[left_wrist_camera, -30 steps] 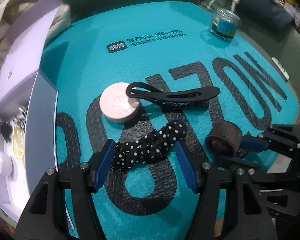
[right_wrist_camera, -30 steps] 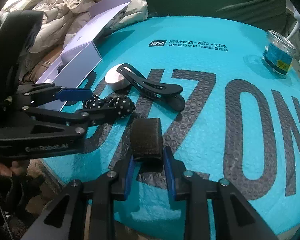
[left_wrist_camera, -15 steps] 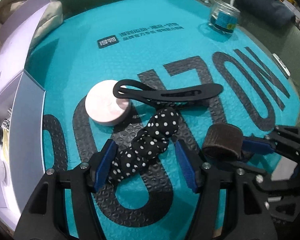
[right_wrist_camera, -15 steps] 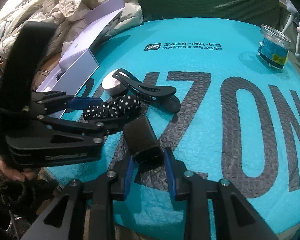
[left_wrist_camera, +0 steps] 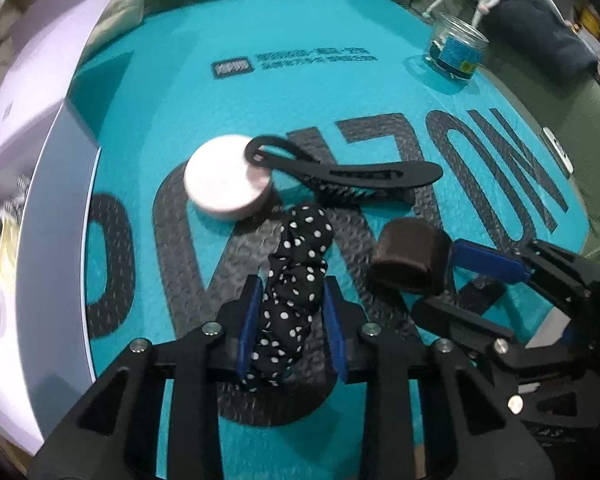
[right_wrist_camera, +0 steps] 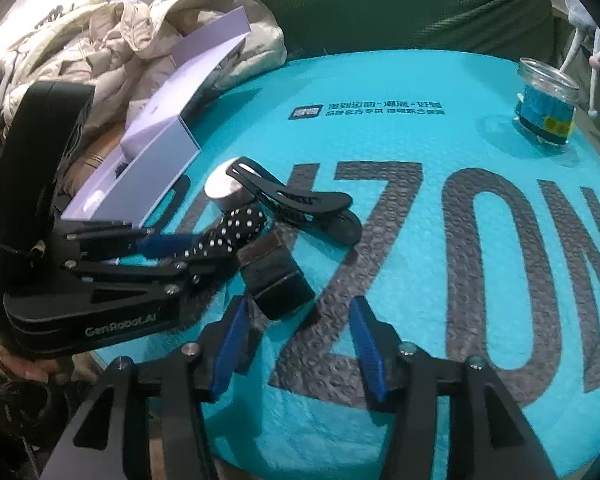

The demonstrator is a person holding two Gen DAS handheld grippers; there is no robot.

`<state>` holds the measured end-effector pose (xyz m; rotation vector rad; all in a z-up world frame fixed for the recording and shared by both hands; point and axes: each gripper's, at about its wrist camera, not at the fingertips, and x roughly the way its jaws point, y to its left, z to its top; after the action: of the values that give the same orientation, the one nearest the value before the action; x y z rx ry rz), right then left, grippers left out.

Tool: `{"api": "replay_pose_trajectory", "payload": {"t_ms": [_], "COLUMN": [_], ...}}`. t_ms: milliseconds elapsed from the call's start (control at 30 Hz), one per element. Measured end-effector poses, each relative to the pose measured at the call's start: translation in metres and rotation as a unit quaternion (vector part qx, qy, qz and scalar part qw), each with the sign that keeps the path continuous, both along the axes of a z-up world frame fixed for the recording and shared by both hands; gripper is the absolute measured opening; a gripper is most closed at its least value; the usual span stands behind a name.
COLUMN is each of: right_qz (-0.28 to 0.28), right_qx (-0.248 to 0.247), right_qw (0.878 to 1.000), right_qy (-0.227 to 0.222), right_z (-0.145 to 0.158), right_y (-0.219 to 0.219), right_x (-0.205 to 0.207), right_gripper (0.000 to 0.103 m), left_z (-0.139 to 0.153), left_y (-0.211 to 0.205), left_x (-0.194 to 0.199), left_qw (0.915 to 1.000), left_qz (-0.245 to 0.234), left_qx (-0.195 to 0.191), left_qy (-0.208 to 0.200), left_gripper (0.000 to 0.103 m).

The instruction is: Organize objects

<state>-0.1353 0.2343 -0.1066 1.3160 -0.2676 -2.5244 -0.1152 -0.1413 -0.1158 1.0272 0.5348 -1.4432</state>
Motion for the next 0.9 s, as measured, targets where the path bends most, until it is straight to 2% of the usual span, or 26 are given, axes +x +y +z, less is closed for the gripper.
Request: {"api": "replay_pose_trajectory", "payload": {"t_ms": [100, 333, 533, 600, 667, 733, 900], "right_qz": [0.003, 0.023, 0.028, 0.026, 0.019, 0.014, 0.006], "right_qx": [-0.016, 0.014, 0.019, 0.018, 0.023, 0.018, 0.018], "right_qw": [1.000, 0.999, 0.999, 0.999, 1.000, 1.000, 1.000], "right_qy": [0.006, 0.028, 0.007, 0.009, 0.004, -0.001, -0.012], "right_z": [0.002, 0.008, -0.003, -0.003, -0.004, -0.004, -0.002], "right_y": [-0.003, -0.016, -0.019, -0.018, -0.015, -0.011, -0.008], "right_x": [-0.004, -0.022, -0.030, -0.026, -0.024, -0.022, -0.013], "right_gripper": [0.053, 0.053, 0.053, 0.048, 0.031, 0.028, 0.028], "left_z": [0.002, 0.002, 0.001, 0.000, -0.001, -0.001, -0.001], "left_y": [0.005, 0.012, 0.015, 0.015, 0.016, 0.016, 0.018], "left_x": [0.006, 0.013, 0.016, 0.014, 0.012, 0.012, 0.015], "left_qw": [0.9999, 0.9996, 0.9996, 0.9996, 0.9994, 0.9993, 0.9990], "left_qz": [0.010, 0.021, 0.023, 0.028, 0.035, 0.038, 0.044], "left_qx": [0.007, 0.007, 0.002, -0.001, -0.004, -0.005, 0.003], "left_qy": [0.010, 0.018, 0.014, 0.005, -0.002, -0.004, 0.004], "left_gripper": [0.028, 0.028, 0.028, 0.028, 0.028, 0.028, 0.027]}}
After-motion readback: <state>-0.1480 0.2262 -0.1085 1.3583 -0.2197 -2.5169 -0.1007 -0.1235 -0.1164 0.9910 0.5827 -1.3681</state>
